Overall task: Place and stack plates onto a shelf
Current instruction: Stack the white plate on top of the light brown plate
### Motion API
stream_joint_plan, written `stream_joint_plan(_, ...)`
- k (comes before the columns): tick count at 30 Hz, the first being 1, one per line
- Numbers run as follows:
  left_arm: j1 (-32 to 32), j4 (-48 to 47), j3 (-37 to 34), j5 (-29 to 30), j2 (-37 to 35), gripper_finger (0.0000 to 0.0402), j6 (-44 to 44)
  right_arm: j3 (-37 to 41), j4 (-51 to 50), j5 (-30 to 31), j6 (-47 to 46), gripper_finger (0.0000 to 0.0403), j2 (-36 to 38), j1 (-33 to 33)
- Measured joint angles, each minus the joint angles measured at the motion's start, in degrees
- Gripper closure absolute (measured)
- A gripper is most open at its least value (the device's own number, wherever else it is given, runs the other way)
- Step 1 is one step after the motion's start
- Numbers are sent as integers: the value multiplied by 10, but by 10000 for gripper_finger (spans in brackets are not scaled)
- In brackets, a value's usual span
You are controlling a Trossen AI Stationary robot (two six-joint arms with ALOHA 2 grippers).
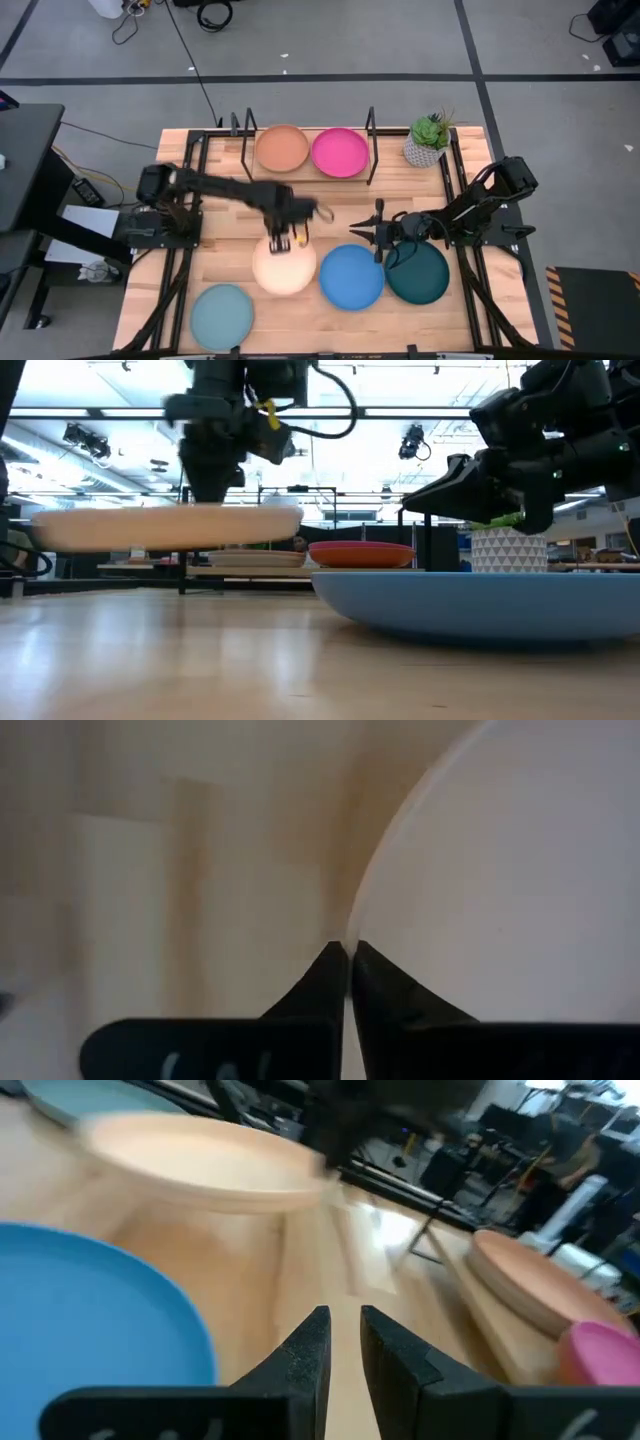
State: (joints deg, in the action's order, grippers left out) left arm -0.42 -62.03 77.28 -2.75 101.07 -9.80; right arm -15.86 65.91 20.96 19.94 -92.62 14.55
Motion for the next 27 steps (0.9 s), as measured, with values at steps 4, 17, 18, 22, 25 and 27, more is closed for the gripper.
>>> stream_joint_plan(4, 93, 1, 0, 1, -30, 386, 63, 0, -7, -42, -50, 338, 0, 1)
stream_joint_plan(17, 271, -1, 144, 13, -27, 387, 281, 0, -28, -23, -100, 338, 0, 30)
stream_joint_plan(18, 284, -2, 153, 15, -23, 387, 303, 0, -24, -16, -99, 338, 0, 30)
stream_joint_plan(22, 347, -5, 185, 17, 6, 388, 372, 0, -8, -11, -78, 338, 0, 22)
stream_joint_plan(25, 386, 16, 193, 18, 28, 388, 395, 0, 3, -11, -61, 338, 0, 11)
stream_joint_plan(27, 406, 38, 194, 20, 41, 388, 409, 0, 7, -11, -58, 338, 0, 3)
